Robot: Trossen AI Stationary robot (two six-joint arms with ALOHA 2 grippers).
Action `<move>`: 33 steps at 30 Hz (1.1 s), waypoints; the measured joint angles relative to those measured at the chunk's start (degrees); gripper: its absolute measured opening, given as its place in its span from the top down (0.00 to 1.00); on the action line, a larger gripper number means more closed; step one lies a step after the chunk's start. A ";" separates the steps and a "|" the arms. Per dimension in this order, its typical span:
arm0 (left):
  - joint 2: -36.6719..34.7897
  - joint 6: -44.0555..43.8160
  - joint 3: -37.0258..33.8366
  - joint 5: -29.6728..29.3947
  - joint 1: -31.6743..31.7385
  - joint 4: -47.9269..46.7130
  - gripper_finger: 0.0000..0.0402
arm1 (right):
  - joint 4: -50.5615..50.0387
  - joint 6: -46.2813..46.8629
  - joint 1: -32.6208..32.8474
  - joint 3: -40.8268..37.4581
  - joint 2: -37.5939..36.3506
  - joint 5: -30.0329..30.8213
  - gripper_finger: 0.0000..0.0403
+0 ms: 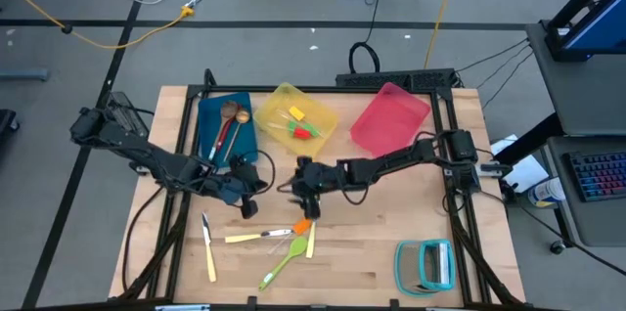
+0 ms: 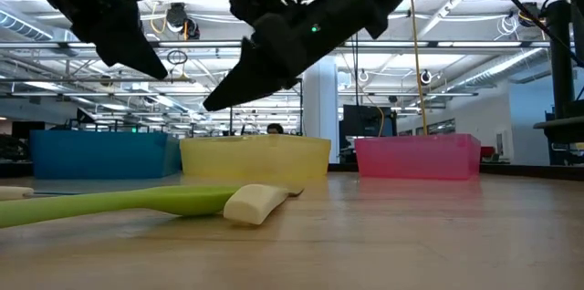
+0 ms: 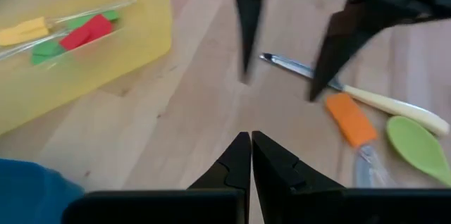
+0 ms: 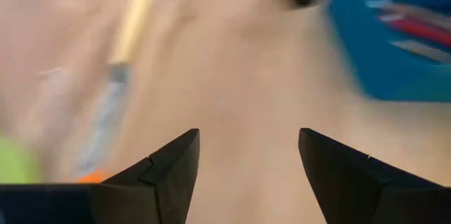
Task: Pick & Place Kitchen Items
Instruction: Put the orange spatula into the yellow bin
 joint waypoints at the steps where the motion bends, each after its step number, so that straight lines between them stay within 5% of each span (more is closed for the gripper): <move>1: 0.00 -0.05 0.00 0.00 -0.40 0.20 0.96 | -1.07 0.56 0.50 0.00 0.00 -1.89 0.42; 8: 0.00 -0.31 0.00 -0.13 -1.97 0.56 0.96 | -6.21 8.13 2.64 0.00 0.00 -9.71 0.44; 17: 0.00 -0.29 0.00 -0.20 -2.65 0.62 0.96 | -3.93 14.90 4.64 -4.35 0.00 -9.79 0.44; 27: 0.00 0.68 0.00 -3.84 -2.62 0.82 0.96 | 4.27 16.19 9.39 -9.33 0.04 -0.78 0.44; 33: 0.00 3.14 0.00 -4.67 -1.93 4.58 0.96 | 4.21 18.57 9.69 -9.33 0.04 -0.61 0.44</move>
